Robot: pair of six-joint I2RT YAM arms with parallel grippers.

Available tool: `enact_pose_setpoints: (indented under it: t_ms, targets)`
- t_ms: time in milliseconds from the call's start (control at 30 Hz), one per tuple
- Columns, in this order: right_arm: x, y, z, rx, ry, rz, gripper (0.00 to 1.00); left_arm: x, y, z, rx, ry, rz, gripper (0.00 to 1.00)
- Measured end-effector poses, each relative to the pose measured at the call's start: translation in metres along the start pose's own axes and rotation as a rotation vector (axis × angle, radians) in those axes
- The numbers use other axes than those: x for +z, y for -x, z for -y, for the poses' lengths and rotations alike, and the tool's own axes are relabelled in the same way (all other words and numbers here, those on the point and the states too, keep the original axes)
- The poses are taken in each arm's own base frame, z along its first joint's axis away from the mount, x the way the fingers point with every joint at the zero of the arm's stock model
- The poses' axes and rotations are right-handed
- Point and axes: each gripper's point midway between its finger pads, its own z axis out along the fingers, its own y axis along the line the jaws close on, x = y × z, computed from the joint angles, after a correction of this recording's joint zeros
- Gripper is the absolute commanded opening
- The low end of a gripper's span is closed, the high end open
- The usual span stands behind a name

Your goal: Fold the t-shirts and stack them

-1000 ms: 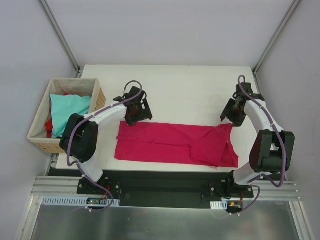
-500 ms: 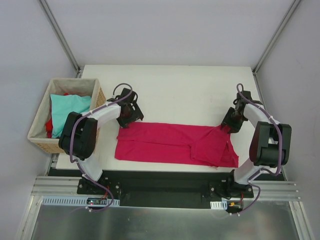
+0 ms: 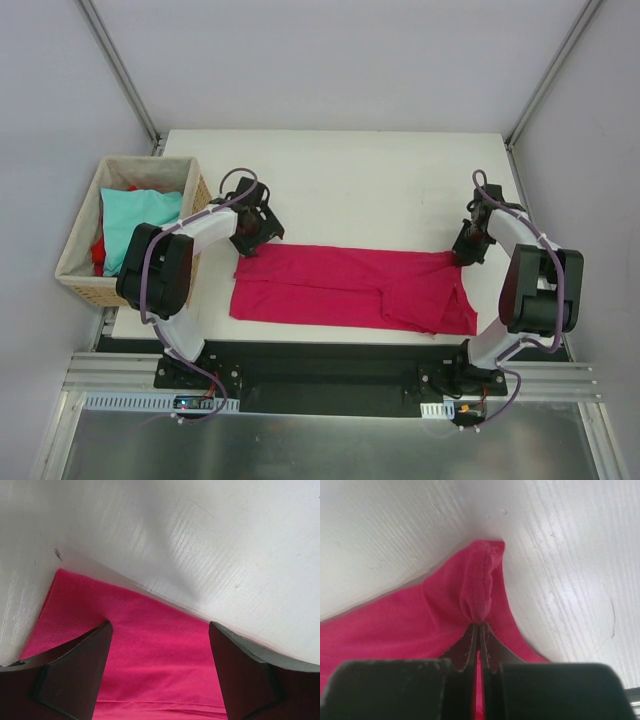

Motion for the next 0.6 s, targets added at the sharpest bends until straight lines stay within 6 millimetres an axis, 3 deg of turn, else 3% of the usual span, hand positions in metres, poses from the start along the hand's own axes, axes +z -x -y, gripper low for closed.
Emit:
enact_pose_setpoints:
  t_ms: [167, 233, 267, 300, 367, 400, 500, 600]
  targets:
    - [-0.002, -0.003, 0.01, 0.0, -0.027, 0.005, 0.0, 0.0, 0.003, -0.002, -0.028, -0.002, 0.005, 0.79]
    - [-0.001, -0.006, 0.013, 0.0, -0.033, -0.007, 0.06, 0.001, 0.004, -0.002, -0.033, -0.003, 0.007, 0.79]
    - [0.0, -0.008, 0.014, -0.001, -0.034, -0.013, 0.11, 0.001, 0.004, -0.002, -0.034, -0.003, 0.006, 0.79]
    - [0.001, -0.01, 0.014, -0.002, -0.033, -0.019, 0.24, 0.001, 0.004, -0.002, -0.035, -0.005, 0.005, 0.79]
    - [0.001, -0.013, 0.015, -0.01, -0.029, -0.03, 0.34, 0.0, 0.004, -0.001, -0.031, -0.007, 0.003, 0.79]
    - [0.001, -0.014, 0.014, -0.015, -0.022, -0.035, 0.45, 0.0, 0.004, -0.002, -0.026, -0.008, 0.003, 0.79]
    - [-0.001, -0.017, 0.009, -0.026, 0.01, -0.047, 0.58, 0.0, 0.004, -0.002, -0.001, -0.011, 0.003, 0.8]
    - [-0.012, -0.014, 0.004, -0.035, 0.044, -0.025, 0.6, 0.0, 0.005, -0.002, 0.023, -0.013, 0.007, 0.8]
